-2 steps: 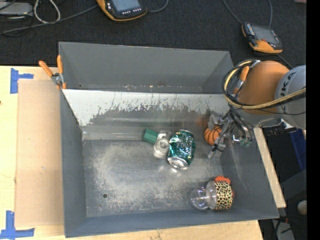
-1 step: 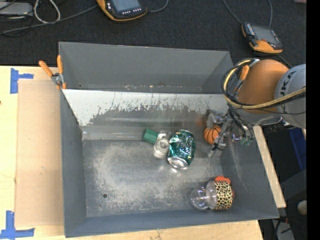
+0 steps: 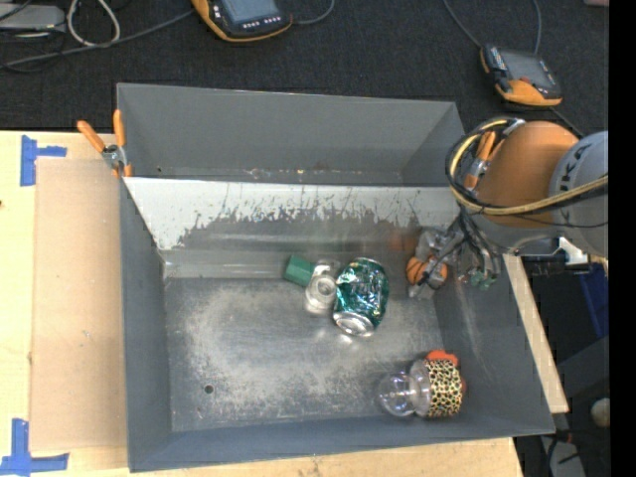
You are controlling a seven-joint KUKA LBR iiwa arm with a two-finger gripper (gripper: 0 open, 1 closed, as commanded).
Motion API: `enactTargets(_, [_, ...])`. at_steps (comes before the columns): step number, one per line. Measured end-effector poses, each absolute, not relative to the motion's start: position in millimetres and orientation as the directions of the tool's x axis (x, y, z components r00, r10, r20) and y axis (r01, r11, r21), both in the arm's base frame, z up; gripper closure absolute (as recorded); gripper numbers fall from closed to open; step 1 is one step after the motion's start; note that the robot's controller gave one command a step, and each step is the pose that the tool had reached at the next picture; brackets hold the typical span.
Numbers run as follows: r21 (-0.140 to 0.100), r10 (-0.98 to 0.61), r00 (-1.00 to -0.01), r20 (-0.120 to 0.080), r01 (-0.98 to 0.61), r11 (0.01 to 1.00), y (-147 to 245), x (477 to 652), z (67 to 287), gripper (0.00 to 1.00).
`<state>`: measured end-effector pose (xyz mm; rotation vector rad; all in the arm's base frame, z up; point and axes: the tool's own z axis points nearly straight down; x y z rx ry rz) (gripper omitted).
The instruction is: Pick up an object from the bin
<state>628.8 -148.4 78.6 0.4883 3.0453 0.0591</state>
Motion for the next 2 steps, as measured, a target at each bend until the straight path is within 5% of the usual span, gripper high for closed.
enactTargets(1, [0.046, 0.312, -0.949, -0.049, 0.310, 0.950, -149, 628.6, 78, 1.00])
enactTargets(2, [0.048, 0.309, -0.949, -0.061, 0.307, 0.951, -149, 631.4, 181, 1.00])
